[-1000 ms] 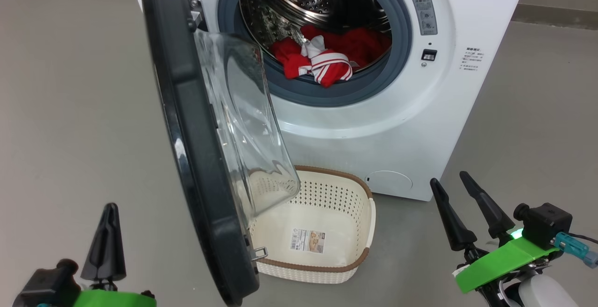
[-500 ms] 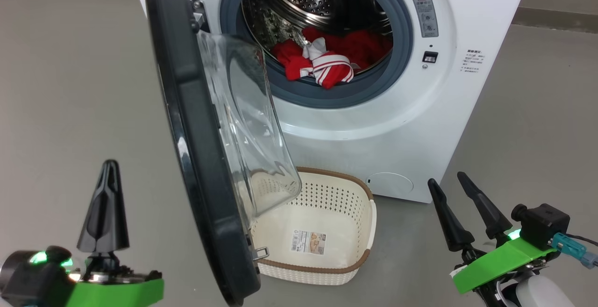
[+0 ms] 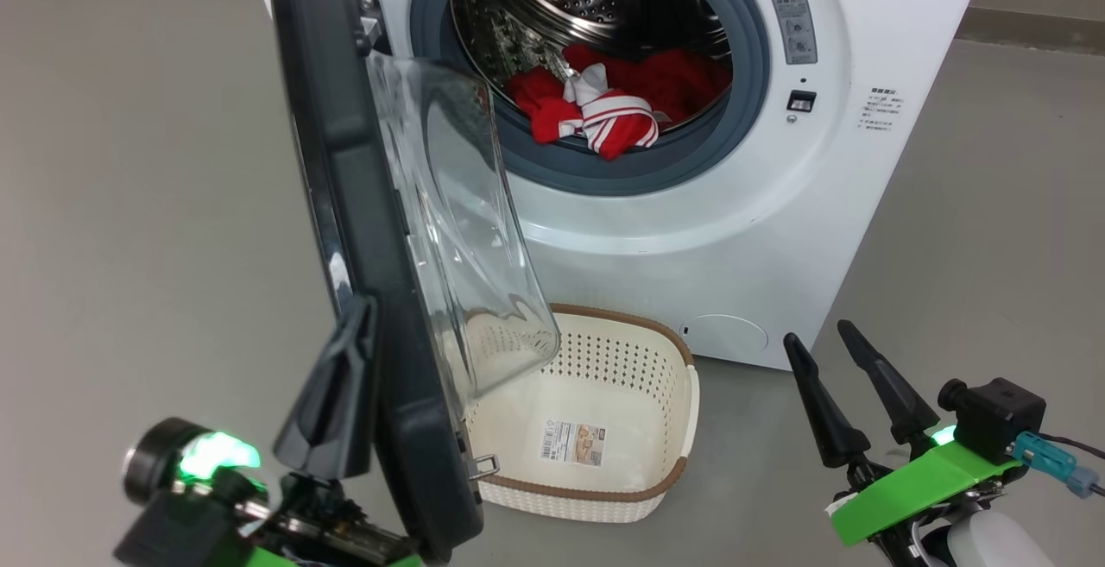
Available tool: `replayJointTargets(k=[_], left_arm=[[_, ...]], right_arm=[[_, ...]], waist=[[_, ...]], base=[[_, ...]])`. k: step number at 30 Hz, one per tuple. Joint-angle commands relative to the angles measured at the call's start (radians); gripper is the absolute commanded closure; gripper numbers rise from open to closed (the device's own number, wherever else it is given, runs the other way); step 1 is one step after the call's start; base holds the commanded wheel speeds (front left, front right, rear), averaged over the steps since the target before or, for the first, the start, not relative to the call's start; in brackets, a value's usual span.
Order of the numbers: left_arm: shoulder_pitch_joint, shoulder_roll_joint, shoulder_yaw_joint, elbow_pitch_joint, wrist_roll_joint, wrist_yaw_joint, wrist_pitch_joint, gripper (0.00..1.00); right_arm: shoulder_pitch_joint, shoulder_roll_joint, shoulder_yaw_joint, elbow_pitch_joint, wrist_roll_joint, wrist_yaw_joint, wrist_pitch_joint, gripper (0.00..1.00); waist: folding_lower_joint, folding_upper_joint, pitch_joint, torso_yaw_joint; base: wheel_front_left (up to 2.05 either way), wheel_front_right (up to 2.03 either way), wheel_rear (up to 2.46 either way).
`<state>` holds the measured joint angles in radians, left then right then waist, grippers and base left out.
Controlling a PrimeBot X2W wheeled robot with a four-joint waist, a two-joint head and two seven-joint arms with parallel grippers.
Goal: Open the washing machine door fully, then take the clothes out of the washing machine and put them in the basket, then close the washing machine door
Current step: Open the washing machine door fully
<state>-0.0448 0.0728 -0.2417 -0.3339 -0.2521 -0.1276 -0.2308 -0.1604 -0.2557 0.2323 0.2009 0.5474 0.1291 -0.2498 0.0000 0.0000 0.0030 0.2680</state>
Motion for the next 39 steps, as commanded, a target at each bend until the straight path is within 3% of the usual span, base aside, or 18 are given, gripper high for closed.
replayJointTargets(k=[1, 19, 39], left_arm=[[-0.013, 0.017, 0.015, -0.031, -0.012, -0.003, 0.010, 1.00], [0.026, 0.040, -0.197, 0.104, -0.124, -0.003, 0.060, 1.00], [0.011, 0.039, -0.222, 0.316, -0.200, 0.006, 0.052, 1.00]], right_arm=[[0.002, -0.004, 0.022, -0.026, 0.004, 0.002, -0.012, 0.00], [-0.005, -0.002, 0.040, -0.018, 0.012, 0.002, -0.012, 0.00], [-0.009, -0.001, 0.058, -0.009, 0.020, 0.002, -0.012, 0.00]], waist=[[0.0000, 0.0000, 0.000, -0.001], [0.0000, 0.0000, 0.003, -0.008], [0.0000, 0.0000, 0.002, -0.015]], base=[[0.00, 0.00, 0.00], [0.00, 0.00, 0.00], [0.00, 0.00, 0.00]])
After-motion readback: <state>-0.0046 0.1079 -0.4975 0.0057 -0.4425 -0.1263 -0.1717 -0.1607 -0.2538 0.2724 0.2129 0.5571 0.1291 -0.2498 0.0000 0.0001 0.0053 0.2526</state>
